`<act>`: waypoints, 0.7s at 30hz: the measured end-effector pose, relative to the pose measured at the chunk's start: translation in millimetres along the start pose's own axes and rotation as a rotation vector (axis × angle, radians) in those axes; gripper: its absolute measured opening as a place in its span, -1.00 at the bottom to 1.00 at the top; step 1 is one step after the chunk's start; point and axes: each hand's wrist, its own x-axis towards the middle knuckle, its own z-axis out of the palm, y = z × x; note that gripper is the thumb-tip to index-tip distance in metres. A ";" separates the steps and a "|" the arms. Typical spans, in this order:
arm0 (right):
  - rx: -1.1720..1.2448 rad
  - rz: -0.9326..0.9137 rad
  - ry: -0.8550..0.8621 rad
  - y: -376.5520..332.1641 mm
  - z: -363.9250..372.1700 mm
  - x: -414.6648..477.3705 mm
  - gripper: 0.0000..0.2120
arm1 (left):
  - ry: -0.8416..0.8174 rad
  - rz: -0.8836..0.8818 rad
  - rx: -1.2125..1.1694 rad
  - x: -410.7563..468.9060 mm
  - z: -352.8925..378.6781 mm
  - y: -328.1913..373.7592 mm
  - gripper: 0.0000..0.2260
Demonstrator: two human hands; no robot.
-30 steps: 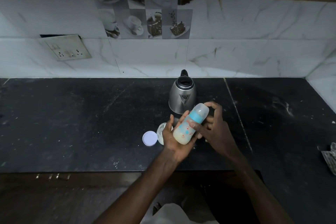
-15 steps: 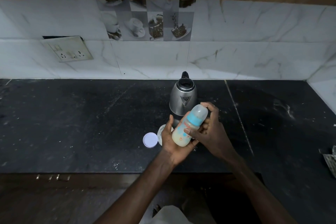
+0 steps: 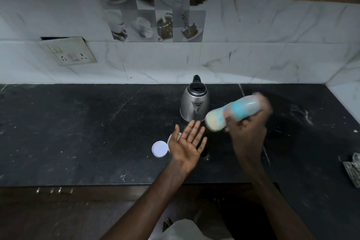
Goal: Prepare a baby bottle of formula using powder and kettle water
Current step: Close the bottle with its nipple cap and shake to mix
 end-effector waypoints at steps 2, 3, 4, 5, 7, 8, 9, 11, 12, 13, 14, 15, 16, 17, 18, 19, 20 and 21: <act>0.073 0.042 0.099 -4.6 3.8 -0.4 -0.22 | 0.004 0.001 -0.022 1.8 1.0 -0.4 -0.46; 0.024 0.083 -0.001 -7.7 8.6 -8.1 -0.20 | 0.010 -0.002 -0.024 2.4 0.9 -1.5 -0.46; -0.056 0.106 -0.114 -4.1 11.1 -16.6 -0.18 | 0.004 -0.007 -0.020 2.9 1.0 -3.3 -0.46; -0.104 0.108 -0.154 1.1 11.7 -22.1 -0.18 | -0.005 -0.009 -0.015 3.6 0.9 -4.4 -0.46; -0.021 0.155 0.060 8.7 9.7 -19.7 -0.20 | -0.004 -0.005 0.003 4.3 -0.2 -4.0 -0.46; 0.060 0.200 0.184 11.7 8.1 -16.4 -0.21 | -0.005 -0.004 0.003 3.8 0.4 -3.7 -0.46; 0.074 0.229 0.225 12.3 8.0 -16.6 -0.20 | -0.007 -0.005 -0.008 2.9 1.0 -4.1 -0.46; -0.049 0.227 0.019 13.6 11.4 -28.6 -0.19 | -0.008 -0.018 -0.040 3.3 4.8 -5.7 -0.46; -0.130 0.211 -0.146 17.5 15.1 -36.9 -0.19 | -0.015 -0.034 -0.057 3.0 6.7 -6.5 -0.47; -0.170 0.208 -0.274 21.2 18.8 -43.1 -0.17 | -0.017 -0.049 -0.065 2.6 8.0 -6.2 -0.48; -0.171 0.207 -0.354 25.0 20.5 -46.2 -0.15 | -0.016 -0.062 -0.065 2.1 8.0 -5.5 -0.49; -0.158 0.213 -0.398 28.9 20.3 -45.9 -0.13 | -0.011 -0.075 -0.059 1.5 7.6 -4.9 -0.49; -0.142 0.223 -0.426 30.7 20.5 -42.4 -0.11 | -0.005 -0.081 -0.056 1.2 6.6 -3.3 -0.50; -0.132 0.233 -0.455 31.3 20.2 -38.6 -0.09 | 0.001 -0.083 -0.058 0.2 6.2 -1.7 -0.50; -0.118 0.245 -0.479 31.5 18.7 -36.5 -0.07 | 0.005 -0.085 -0.056 -1.1 6.5 -1.2 -0.50; -0.100 0.256 -0.496 32.1 18.4 -35.4 -0.05 | 0.006 -0.085 -0.042 -2.2 7.2 -0.7 -0.50; -0.095 0.251 -0.508 32.8 18.7 -34.9 -0.05 | 0.001 -0.086 -0.023 -2.8 8.1 -1.1 -0.50; -0.105 0.235 -0.527 32.4 19.3 -33.8 -0.05 | -0.006 -0.087 -0.013 -3.6 9.1 -1.5 -0.50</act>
